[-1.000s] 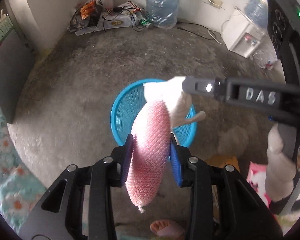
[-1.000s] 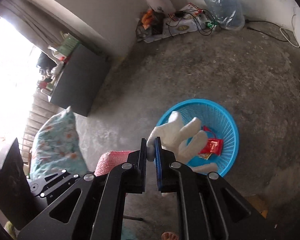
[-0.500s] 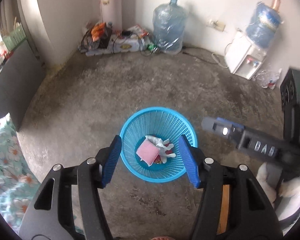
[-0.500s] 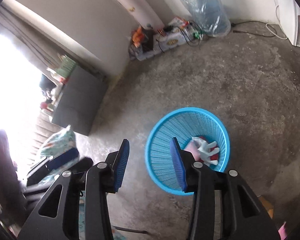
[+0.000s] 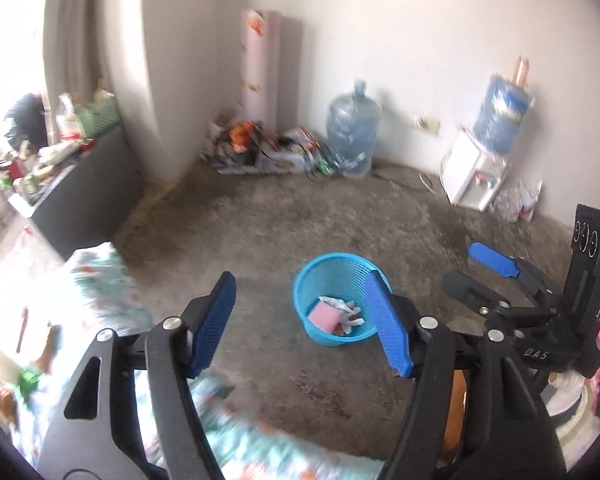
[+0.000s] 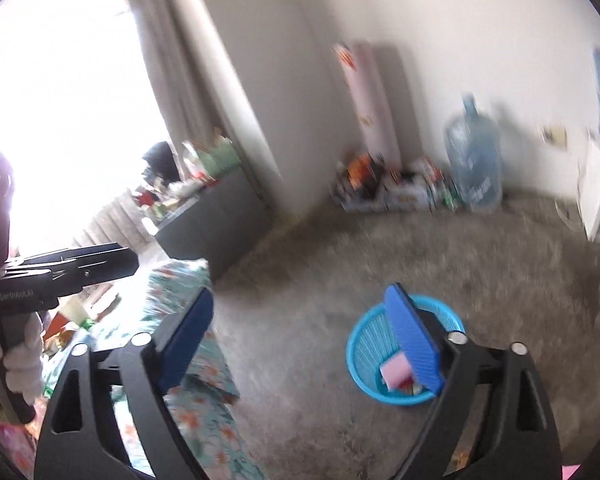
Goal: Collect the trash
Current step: 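Move both tools back toward the bed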
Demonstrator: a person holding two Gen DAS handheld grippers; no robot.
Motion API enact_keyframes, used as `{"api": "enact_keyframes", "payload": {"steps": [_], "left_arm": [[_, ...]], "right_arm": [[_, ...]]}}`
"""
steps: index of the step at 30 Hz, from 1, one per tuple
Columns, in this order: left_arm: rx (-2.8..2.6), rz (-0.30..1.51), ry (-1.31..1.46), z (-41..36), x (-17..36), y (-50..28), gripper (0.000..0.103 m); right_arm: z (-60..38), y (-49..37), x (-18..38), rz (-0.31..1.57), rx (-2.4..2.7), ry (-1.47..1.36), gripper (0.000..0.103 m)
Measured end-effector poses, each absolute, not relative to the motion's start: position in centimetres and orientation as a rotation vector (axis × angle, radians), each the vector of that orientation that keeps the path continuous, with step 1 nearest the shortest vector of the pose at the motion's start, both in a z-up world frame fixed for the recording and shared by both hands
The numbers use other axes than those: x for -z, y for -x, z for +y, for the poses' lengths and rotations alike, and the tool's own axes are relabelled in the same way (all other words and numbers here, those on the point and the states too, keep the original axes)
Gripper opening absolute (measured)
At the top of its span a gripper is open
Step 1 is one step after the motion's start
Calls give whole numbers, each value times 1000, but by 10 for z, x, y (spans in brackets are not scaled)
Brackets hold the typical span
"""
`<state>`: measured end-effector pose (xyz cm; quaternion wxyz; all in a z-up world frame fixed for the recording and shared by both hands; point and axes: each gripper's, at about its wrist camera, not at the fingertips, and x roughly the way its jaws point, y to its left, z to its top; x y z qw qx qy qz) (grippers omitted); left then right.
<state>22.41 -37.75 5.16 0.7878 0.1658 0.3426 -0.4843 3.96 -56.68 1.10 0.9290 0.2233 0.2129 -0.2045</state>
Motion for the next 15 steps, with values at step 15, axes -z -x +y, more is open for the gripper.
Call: {"api": "enact_keyframes", "payload": {"steps": [15], "left_arm": [[850, 577, -209, -166, -156, -188, 68]], "right_arm": [[-452, -33, -78, 329, 262, -327, 97]]}}
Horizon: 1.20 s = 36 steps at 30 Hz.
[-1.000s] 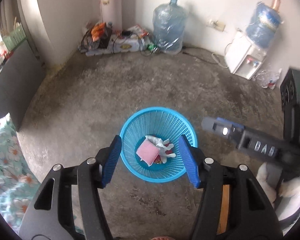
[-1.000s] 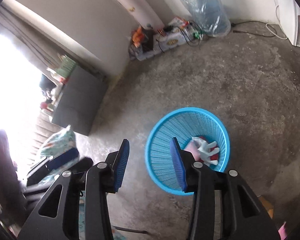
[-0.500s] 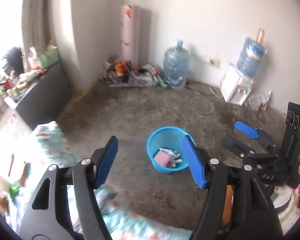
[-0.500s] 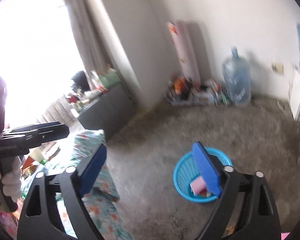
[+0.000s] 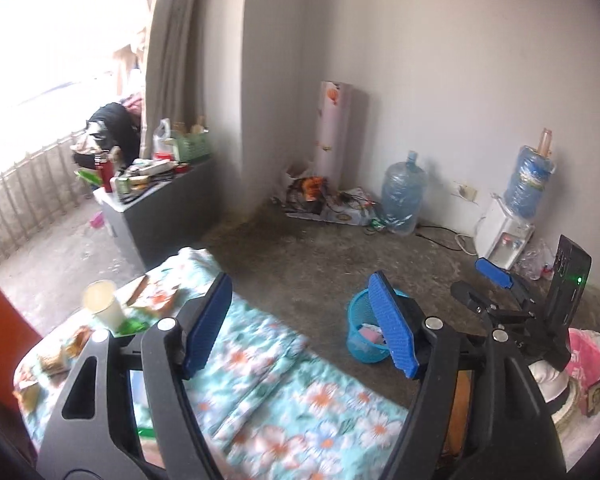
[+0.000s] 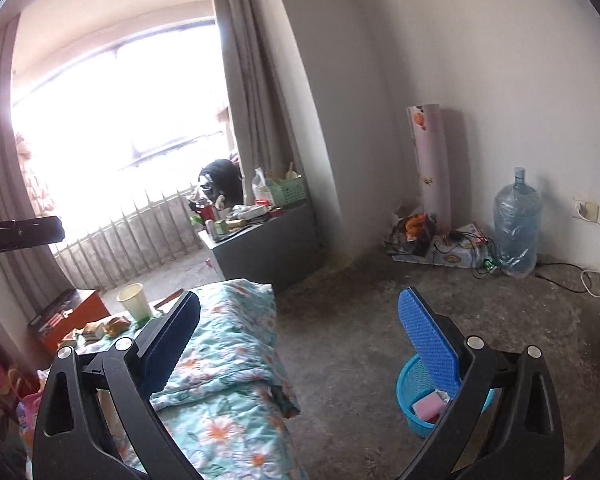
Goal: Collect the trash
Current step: 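Move both tools back toward the bed, then lower the left tool toward the clear plastic container on the bed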
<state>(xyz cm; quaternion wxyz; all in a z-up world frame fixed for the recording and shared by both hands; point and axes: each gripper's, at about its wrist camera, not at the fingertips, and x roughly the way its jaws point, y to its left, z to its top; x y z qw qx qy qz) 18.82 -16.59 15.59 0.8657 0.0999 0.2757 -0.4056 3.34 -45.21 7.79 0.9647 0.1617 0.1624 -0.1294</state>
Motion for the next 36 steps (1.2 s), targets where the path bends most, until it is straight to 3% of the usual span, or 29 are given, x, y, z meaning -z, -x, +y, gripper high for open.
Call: {"api": "enact_keyframes", "payload": {"steps": [23, 36], "left_arm": [[538, 588, -149, -32, -162, -189, 72], [429, 738, -23, 51, -101, -243, 72]], "right_arm": [[-412, -74, -69, 548, -20, -466, 97], [-371, -149, -26, 730, -184, -533, 97]]}}
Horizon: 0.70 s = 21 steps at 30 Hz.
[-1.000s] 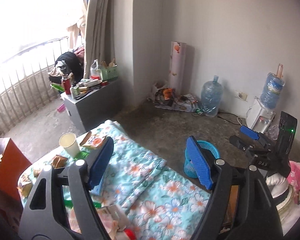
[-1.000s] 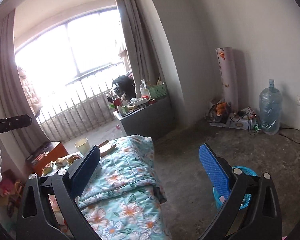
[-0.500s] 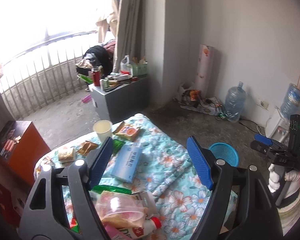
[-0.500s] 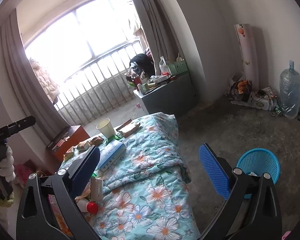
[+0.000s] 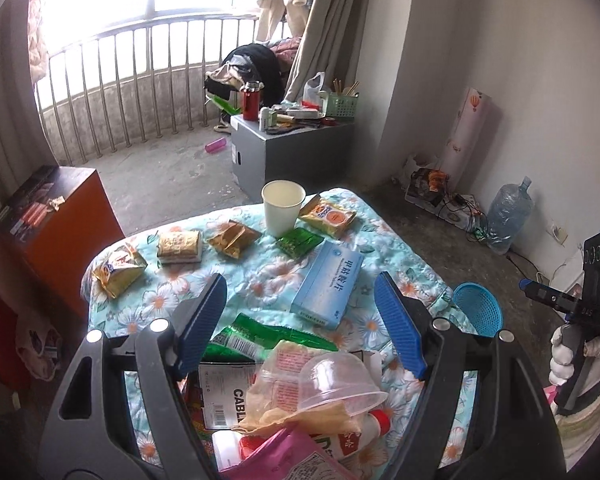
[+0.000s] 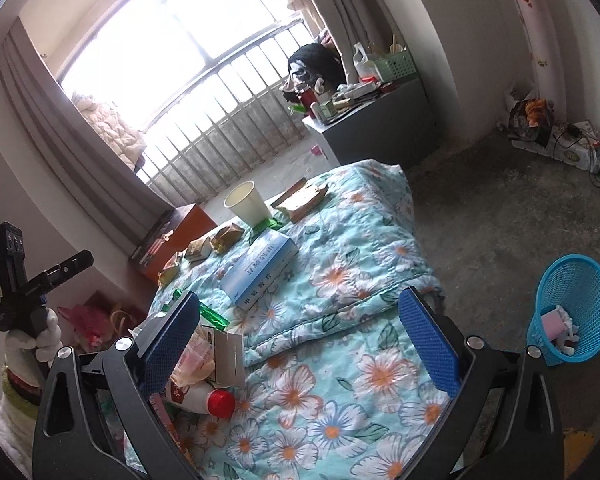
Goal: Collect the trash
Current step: 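Lower the left tool toward the clear plastic container on the bed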
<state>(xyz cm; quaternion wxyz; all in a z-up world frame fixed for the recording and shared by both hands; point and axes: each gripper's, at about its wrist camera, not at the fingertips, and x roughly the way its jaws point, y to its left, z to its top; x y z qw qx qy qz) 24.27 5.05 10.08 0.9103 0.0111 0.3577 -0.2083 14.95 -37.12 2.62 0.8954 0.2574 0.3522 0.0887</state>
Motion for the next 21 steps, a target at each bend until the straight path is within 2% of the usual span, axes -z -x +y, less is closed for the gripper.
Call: {"api": "enact_keyframes", "payload": {"steps": [5, 13, 21], "left_arm": [[546, 762, 29, 68, -84, -241, 72], [700, 649, -295, 36, -58, -187, 72], [632, 616, -635, -1, -14, -173, 53]], "right_arm": [[-352, -183, -10, 800, -217, -543, 97], [-332, -225, 18, 899, -261, -617, 97], [-318, -248, 37, 956, -277, -677, 96]]}}
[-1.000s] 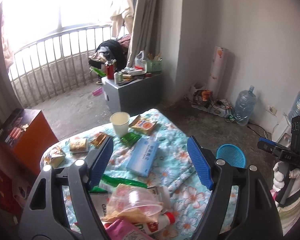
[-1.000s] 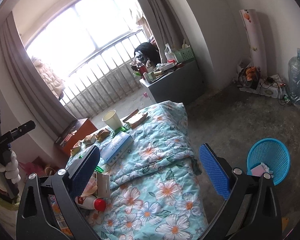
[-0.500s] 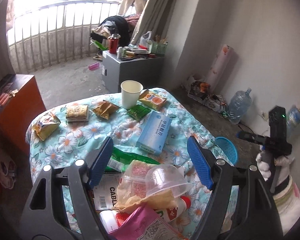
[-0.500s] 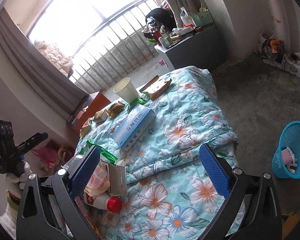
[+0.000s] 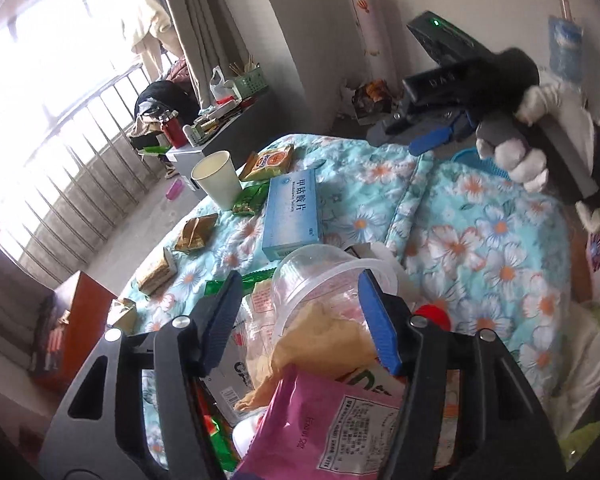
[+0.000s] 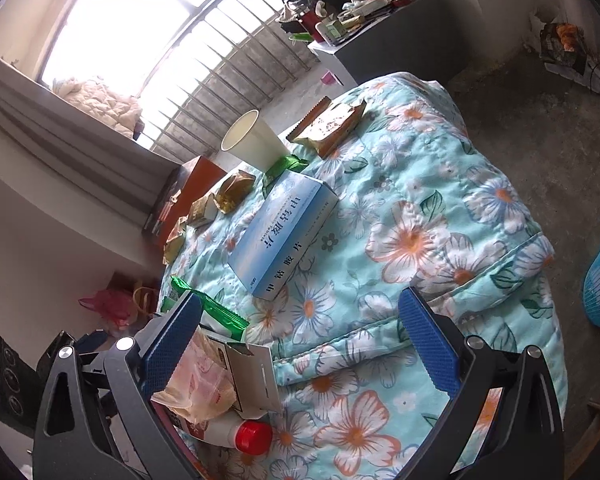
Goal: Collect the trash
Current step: 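Lower the left tool toward the clear plastic container on the bed, then close the left tool on the rim of the clear plastic container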
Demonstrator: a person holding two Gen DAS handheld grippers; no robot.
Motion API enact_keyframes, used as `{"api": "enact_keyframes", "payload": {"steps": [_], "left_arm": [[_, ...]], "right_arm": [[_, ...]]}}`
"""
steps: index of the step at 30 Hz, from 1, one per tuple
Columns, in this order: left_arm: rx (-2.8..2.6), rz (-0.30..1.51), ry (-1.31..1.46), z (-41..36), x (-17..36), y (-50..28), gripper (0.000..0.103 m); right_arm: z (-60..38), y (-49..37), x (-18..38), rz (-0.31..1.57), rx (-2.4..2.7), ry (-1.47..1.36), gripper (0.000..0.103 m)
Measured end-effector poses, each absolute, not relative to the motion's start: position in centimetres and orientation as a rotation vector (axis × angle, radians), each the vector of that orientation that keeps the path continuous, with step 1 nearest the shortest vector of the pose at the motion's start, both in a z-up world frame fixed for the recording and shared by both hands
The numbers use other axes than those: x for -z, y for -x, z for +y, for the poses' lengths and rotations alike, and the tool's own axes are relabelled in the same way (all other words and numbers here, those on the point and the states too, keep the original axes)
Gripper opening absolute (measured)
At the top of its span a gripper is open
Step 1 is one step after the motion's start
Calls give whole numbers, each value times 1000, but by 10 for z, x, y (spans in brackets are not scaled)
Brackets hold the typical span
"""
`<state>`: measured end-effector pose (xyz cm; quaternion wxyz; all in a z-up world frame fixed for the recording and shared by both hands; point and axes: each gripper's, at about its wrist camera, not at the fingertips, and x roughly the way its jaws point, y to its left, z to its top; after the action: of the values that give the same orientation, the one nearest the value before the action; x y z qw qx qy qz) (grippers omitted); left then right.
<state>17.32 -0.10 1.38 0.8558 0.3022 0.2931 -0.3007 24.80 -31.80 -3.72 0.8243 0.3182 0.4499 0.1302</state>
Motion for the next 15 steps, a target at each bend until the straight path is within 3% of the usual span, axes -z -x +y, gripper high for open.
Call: {"api": "enact_keyframes", "payload": {"steps": [4, 11, 15], "left_arm": [[575, 557, -800, -17, 5, -173, 43], [509, 451, -918, -28, 16, -171, 10], [475, 394, -898, -26, 10, -170, 4]], "right_arm": [[-316, -255, 44, 974, -279, -711, 96], [-308, -263, 51, 993, -289, -731, 96], [-298, -280, 60, 1012, -319, -785, 96]]}}
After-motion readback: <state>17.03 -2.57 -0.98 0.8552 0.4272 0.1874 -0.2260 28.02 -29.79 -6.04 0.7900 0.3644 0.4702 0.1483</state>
